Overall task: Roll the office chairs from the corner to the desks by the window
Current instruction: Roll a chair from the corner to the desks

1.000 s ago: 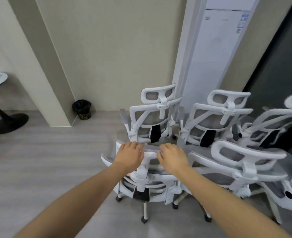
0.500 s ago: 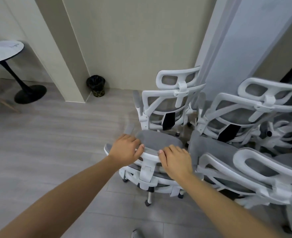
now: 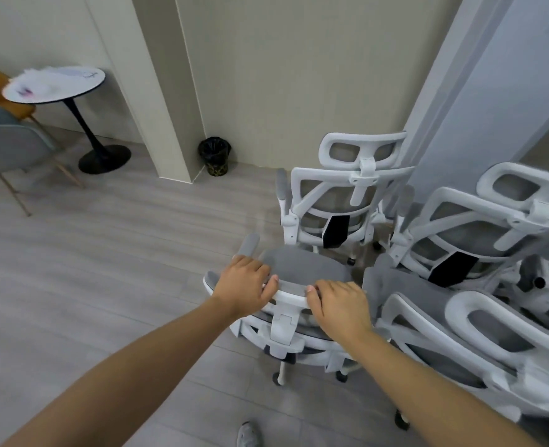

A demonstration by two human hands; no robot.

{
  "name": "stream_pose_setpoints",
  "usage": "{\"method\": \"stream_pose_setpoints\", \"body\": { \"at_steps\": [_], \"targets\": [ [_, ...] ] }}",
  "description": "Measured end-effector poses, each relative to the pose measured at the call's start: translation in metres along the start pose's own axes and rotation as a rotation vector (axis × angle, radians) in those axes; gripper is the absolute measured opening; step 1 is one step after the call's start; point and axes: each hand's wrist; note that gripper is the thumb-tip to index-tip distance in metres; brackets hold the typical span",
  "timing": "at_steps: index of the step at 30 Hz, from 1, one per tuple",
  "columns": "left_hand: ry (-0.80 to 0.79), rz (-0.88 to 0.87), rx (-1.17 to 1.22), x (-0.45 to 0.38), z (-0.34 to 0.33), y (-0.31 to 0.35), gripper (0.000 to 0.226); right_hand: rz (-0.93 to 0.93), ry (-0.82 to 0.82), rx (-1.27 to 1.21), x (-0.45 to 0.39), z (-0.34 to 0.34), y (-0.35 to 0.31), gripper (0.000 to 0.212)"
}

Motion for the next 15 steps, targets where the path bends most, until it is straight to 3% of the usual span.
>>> {"method": "stream_pose_setpoints", "body": {
  "at_steps": [15],
  "targets": [
    [-0.084, 0.416, -0.046, 0.169, 0.023, 0.108, 0.046, 0.362, -0.033, -0.090, 0.100, 0.028, -0.014, 0.047]
  ]
}}
Point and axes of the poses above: each hand's wrist, its own x-axis away from the middle knuckle, its own z-axis out of the back of the hand, y = z × x, and after that the axes turned 7 degrees about -y, right-handed
